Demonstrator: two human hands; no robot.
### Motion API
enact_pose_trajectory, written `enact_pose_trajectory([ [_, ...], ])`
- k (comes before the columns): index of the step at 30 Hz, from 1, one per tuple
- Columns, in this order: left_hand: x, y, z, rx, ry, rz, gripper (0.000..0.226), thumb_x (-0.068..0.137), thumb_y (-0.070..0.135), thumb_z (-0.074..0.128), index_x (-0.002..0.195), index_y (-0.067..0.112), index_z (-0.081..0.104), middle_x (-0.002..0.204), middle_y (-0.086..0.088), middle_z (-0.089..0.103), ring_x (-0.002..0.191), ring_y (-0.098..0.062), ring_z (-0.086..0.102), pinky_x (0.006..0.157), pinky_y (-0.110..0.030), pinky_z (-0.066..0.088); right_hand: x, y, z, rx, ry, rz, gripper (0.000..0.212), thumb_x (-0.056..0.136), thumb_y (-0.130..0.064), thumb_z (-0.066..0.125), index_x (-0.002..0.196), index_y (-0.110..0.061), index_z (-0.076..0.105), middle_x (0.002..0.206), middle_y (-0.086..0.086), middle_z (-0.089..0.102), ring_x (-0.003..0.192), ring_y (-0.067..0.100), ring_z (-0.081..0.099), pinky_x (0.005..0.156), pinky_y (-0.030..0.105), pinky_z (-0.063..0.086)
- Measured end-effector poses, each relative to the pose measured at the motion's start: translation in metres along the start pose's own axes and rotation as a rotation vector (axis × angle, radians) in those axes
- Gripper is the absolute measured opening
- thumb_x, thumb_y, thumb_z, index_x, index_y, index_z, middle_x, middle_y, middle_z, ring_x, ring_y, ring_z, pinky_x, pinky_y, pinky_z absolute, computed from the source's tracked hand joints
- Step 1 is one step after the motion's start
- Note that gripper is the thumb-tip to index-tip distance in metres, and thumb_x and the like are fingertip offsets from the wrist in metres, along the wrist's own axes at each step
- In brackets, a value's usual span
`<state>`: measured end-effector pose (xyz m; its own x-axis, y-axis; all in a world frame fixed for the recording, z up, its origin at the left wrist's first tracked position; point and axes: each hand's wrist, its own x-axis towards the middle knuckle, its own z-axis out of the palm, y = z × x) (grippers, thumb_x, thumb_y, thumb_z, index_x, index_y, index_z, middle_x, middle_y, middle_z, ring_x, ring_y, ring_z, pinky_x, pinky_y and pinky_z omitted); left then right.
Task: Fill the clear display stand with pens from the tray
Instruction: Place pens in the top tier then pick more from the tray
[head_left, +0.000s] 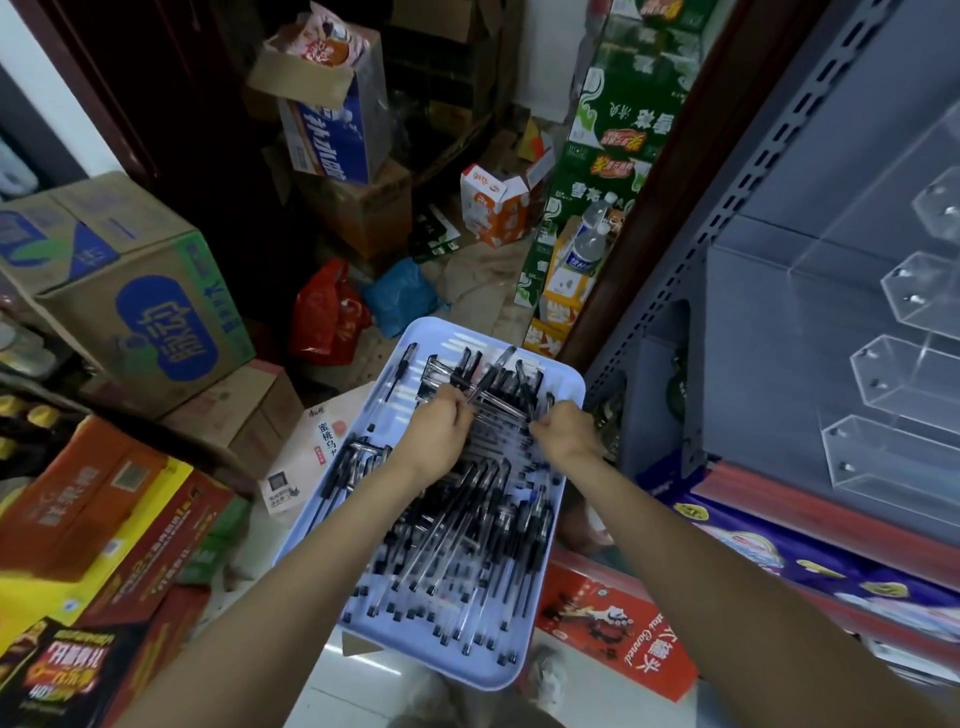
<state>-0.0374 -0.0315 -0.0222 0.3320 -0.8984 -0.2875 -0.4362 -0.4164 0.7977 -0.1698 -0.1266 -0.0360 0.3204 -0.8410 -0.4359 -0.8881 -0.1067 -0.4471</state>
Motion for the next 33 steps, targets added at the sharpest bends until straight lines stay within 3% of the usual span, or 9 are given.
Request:
enact_pose_trajectory([
  [2,-0.004,0.001,-0.001,-0.023,0.026,-0.014,0.015,0.101,0.018,0.034,0.099,0.006,0.044,0.065,-0.001,0.044,0.053,-0.014,0.037,0.042,-0.02,0.028,-0.004,-0.001,-0.003,0.043,0.016,-0.008,0.048,0.096,-0.013,0.046,0.052,-0.015,0.026,0.05,0.006,0.025,0.043,0.017,0.027,0.046,0.027,0.021],
  [5,-0.009,0.004,-0.002,-0.112,0.06,-0.005,0.017,0.1,0.024,0.039,0.088,0.012,0.045,0.066,0.001,0.041,0.059,-0.015,0.039,0.053,-0.024,0.03,-0.016,-0.006,-0.01,0.146,0.064,-0.073,0.049,0.095,-0.012,0.046,0.052,-0.014,0.024,0.049,0.007,0.024,0.045,0.019,0.026,0.053,0.029,0.026],
  [8,-0.012,0.017,-0.002,-0.233,0.106,0.063,0.022,0.096,0.027,0.048,0.076,0.018,0.044,0.067,0.002,0.038,0.063,-0.014,0.039,0.062,-0.027,0.033,-0.034,-0.016,-0.026,0.299,0.103,-0.179,0.039,0.095,-0.012,0.047,0.057,-0.008,0.04,0.054,0.014,0.042,0.051,0.023,0.043,0.06,0.036,0.045],
  [10,-0.014,0.037,-0.004,-0.328,0.148,0.125,0.016,0.092,0.026,0.055,0.082,0.016,0.049,0.07,0.003,0.041,0.065,-0.01,0.042,0.066,-0.021,0.036,-0.047,-0.024,-0.043,0.465,0.119,-0.229,0.029,0.094,-0.013,0.049,0.065,-0.009,0.051,0.058,0.007,0.055,0.05,0.016,0.054,0.056,0.028,0.051],
  [16,-0.021,0.114,-0.008,-0.42,0.133,0.337,0.023,0.082,0.018,0.069,0.086,0.014,0.047,0.077,0.002,0.057,0.061,0.003,0.049,0.059,-0.009,0.041,-0.075,-0.031,-0.117,0.8,0.176,-0.395,0.016,0.092,-0.009,0.05,0.076,-0.007,0.049,0.063,0.007,0.062,0.046,0.011,0.055,0.04,0.02,0.038],
  [22,-0.01,0.202,0.017,-0.248,0.102,0.52,0.016,0.078,0.012,0.073,0.082,0.011,0.057,0.073,0.007,0.059,0.064,0.002,0.052,0.062,-0.01,0.042,-0.093,0.023,-0.207,0.948,0.369,-0.501,0.013,0.09,-0.013,0.059,0.083,-0.018,0.049,0.073,0.0,0.057,0.059,0.009,0.054,0.043,0.02,0.039],
  [26,-0.002,0.27,0.057,-0.143,0.101,0.593,0.018,0.076,0.017,0.075,0.073,0.023,0.057,0.071,0.011,0.063,0.068,-0.004,0.057,0.066,-0.015,0.044,-0.104,0.084,-0.282,1.091,0.554,-0.557,0.014,0.091,-0.009,0.058,0.092,-0.022,0.05,0.083,0.006,0.06,0.06,0.006,0.062,0.047,0.018,0.042],
  [29,0.004,0.322,0.084,-0.073,0.211,0.671,0.014,0.079,0.023,0.072,0.074,0.024,0.058,0.072,0.01,0.062,0.063,0.0,0.051,0.063,-0.007,0.036,-0.108,0.127,-0.333,1.033,0.598,-0.6,0.014,0.087,-0.005,0.061,0.083,-0.018,0.057,0.075,0.004,0.063,0.063,0.008,0.066,0.053,0.015,0.046],
  [33,0.022,0.37,0.101,-0.053,0.422,0.712,0.014,0.09,0.029,0.058,0.084,0.017,0.061,0.071,0.001,0.053,0.058,-0.008,0.044,0.052,-0.016,0.031,-0.103,0.166,-0.387,1.018,0.654,-0.639,0.017,0.085,0.001,0.062,0.075,-0.012,0.061,0.07,0.004,0.063,0.062,0.005,0.067,0.063,0.013,0.051],
])
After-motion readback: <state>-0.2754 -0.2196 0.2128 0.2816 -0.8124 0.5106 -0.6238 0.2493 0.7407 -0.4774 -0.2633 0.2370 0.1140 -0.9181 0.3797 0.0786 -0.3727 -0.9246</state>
